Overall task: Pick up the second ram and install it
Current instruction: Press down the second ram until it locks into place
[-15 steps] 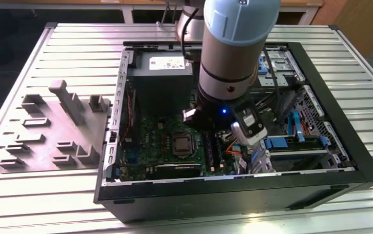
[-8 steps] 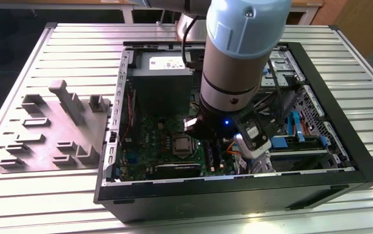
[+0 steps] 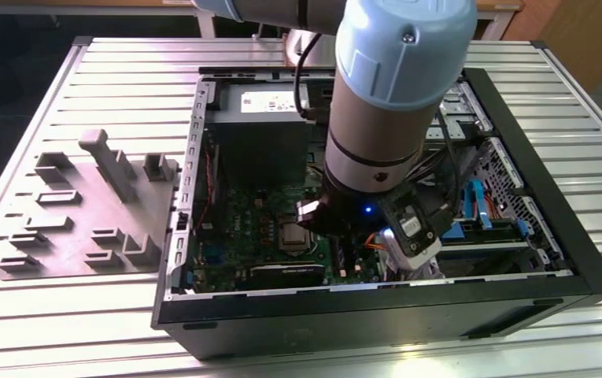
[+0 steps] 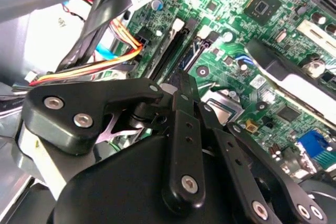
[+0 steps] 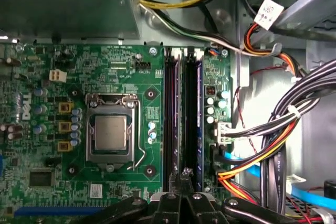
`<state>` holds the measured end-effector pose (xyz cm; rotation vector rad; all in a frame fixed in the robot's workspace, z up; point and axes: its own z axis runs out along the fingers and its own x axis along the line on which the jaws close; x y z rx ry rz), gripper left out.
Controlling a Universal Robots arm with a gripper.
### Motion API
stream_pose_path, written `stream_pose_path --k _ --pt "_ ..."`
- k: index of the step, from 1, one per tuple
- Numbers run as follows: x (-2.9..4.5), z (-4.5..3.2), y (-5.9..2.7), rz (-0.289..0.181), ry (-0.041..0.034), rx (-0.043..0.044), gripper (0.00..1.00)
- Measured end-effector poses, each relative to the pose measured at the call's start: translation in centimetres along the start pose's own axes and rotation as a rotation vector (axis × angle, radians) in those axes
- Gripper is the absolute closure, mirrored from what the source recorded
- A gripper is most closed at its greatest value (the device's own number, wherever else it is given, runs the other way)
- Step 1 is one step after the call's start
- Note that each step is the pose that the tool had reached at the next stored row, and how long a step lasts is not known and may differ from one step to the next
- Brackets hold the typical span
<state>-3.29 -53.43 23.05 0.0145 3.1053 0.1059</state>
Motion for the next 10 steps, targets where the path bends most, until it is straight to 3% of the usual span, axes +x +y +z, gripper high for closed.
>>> stream_pose_path --k 10 --pt "0.02 0.79 -0.2 0.0 0.0002 0.0006 0.9"
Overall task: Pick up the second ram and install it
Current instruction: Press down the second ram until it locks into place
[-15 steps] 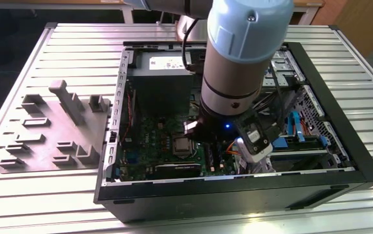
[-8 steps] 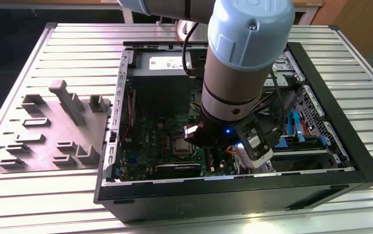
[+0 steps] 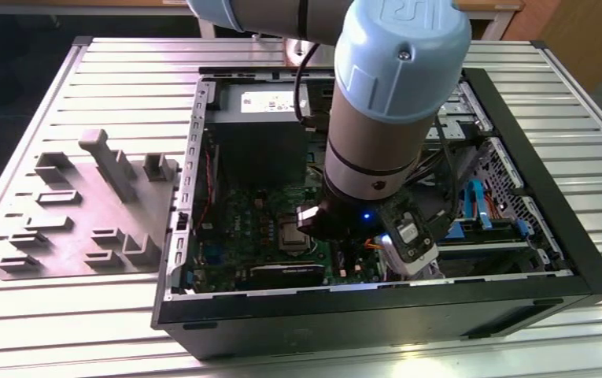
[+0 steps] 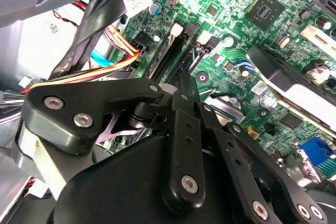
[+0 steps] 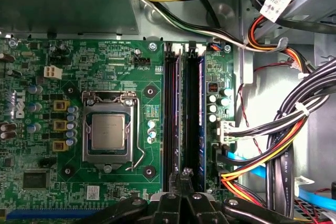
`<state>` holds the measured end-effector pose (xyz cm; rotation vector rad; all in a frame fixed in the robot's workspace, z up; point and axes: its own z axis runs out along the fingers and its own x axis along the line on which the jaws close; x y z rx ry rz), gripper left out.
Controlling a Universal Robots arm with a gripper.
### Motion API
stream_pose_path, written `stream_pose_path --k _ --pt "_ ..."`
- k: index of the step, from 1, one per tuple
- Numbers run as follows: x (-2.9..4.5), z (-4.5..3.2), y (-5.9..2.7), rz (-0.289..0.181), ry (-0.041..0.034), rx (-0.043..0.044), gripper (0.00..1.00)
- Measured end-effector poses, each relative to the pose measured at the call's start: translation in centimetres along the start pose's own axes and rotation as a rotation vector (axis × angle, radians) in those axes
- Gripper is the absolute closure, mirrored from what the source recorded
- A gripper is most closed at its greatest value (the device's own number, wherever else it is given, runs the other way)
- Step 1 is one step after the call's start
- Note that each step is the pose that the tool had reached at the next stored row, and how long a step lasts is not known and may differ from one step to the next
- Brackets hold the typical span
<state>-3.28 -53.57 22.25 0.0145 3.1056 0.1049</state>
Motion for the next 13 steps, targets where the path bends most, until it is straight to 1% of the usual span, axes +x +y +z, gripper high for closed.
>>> stream_pose_path --k 5,10,13 --pt "0.01 0.32 -0.03 0.0 0.0002 0.0007 0.9" --pt "0.01 0.39 -0.02 0.0 -0.0001 -0.0004 0.9" --pt "0.03 0.65 -0.1 0.0 0.0003 0.0008 0.9"
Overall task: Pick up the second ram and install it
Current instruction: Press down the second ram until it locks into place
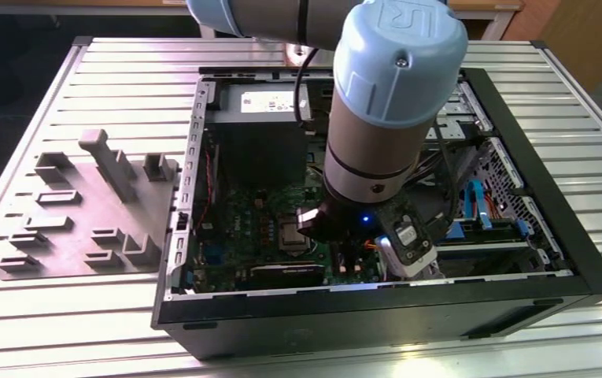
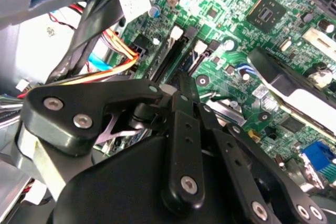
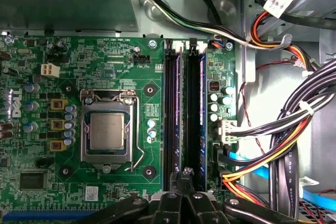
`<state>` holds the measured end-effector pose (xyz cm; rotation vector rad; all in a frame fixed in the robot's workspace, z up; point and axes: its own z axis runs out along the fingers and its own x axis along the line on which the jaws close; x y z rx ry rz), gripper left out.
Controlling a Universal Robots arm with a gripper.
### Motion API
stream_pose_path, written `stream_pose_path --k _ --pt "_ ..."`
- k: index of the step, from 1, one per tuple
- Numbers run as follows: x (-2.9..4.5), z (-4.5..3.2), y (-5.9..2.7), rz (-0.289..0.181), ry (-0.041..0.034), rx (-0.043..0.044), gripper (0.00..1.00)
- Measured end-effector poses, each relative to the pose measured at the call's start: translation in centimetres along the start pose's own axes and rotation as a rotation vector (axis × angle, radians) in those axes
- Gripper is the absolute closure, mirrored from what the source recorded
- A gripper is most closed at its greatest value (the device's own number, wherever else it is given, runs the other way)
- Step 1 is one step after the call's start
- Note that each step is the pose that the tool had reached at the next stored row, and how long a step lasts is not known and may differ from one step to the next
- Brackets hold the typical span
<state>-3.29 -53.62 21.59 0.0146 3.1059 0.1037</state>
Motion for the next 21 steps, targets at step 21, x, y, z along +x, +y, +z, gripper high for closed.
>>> stream_pose_path --k 21 --pt "-0.1 -2.53 0.43 0.0 -0.0004 -0.0013 0.9"
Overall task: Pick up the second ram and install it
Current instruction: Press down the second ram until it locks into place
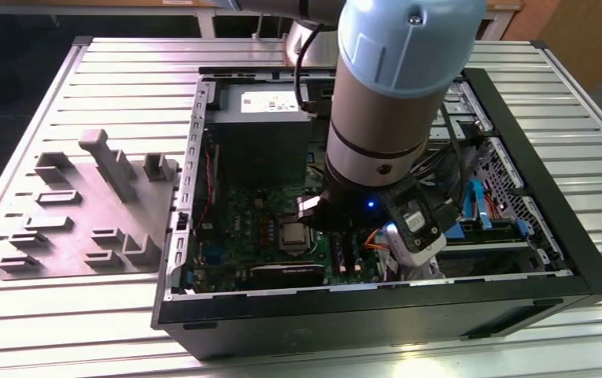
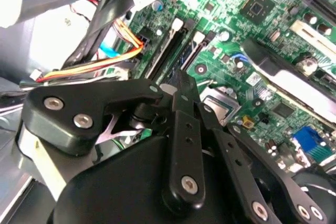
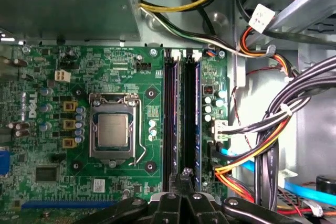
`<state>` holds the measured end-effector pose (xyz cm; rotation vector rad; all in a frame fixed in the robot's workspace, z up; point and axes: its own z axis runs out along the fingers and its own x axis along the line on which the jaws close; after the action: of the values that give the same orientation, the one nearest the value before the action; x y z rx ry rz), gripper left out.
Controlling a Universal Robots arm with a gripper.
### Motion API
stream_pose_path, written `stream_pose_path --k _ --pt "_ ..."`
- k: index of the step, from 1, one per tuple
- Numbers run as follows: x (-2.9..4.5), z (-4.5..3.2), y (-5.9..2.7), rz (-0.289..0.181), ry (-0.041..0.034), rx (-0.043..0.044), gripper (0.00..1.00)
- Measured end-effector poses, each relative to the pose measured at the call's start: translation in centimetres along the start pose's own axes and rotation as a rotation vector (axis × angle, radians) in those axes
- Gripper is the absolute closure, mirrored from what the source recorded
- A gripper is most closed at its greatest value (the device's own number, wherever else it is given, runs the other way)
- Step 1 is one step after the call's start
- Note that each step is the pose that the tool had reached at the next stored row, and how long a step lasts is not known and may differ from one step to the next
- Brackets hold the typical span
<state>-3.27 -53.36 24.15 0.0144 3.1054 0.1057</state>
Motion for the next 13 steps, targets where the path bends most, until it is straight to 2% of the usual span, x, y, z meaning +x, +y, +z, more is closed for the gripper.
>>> stream_pose_path --k 7,11,13 --pt "0.03 0.15 1.72 0.0 0.0 0.0 0.9" --pt "0.03 0.16 2.2 0.0 0.0 -0.0001 0.9" --pt "0.01 -0.28 2.24 0.0 0.0001 0.0001 0.9"
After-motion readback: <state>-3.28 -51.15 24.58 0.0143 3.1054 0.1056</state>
